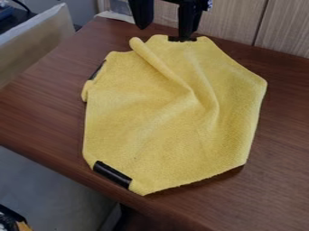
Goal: Fold the cloth from bottom to top
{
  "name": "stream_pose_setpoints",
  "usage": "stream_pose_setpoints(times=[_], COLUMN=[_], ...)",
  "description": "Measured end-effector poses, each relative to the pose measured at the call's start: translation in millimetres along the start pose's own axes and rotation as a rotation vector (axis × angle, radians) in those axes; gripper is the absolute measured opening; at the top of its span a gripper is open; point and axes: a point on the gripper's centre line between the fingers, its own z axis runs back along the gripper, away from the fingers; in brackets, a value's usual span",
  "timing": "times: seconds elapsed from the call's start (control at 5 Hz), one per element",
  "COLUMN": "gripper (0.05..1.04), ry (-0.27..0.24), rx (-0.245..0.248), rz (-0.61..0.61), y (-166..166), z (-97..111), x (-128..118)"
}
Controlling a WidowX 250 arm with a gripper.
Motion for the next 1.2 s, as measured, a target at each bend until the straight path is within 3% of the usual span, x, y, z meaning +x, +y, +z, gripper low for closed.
stream_pose_setpoints(times=[0.4, 0.6, 0.8, 1.0, 1.2], gripper=[0.999, 0.999, 0.999, 0.999, 0.999], ry=[0.045, 0.023, 0.003, -0.014, 0.013], rx=[0.004, 0.007, -0.043, -0.031, -0.047], rz=[0.033, 0.090, 0.182, 0.214, 0.266], y=[-1.2, -0.9, 3.5, 4.9, 8.9], z=[-19.5, -12.7, -15.2, -27.3, -45.0], x=[-16.2, -28.5, -62.6, -103.3, -133.2])
